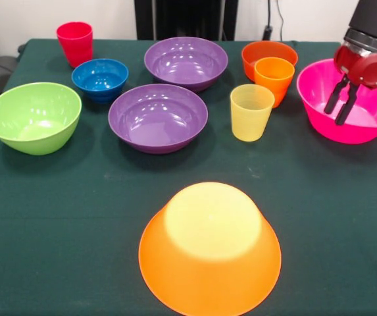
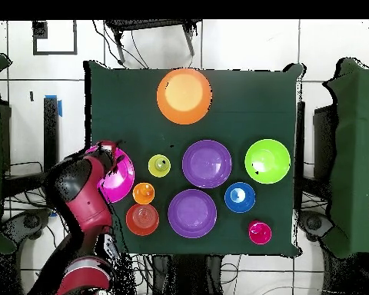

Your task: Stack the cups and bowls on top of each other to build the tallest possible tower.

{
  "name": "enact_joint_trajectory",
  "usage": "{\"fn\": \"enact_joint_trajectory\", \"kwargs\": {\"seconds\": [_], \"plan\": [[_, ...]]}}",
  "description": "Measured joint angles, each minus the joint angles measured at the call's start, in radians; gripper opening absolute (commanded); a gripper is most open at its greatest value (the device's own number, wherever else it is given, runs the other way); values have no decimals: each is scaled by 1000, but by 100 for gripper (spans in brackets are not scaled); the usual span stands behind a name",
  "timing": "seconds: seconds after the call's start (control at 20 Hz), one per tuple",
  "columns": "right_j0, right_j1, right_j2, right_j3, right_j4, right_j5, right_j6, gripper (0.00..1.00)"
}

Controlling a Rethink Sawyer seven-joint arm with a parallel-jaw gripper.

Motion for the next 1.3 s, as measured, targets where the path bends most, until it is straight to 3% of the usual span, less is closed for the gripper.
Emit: {"fn": "enact_joint_trajectory", "kwargs": {"seconds": [0.8, 1.3], "plan": [[-59, 22, 13, -2, -54, 30, 0, 100], [-153, 1, 127, 0, 68, 49, 0, 100]]}}
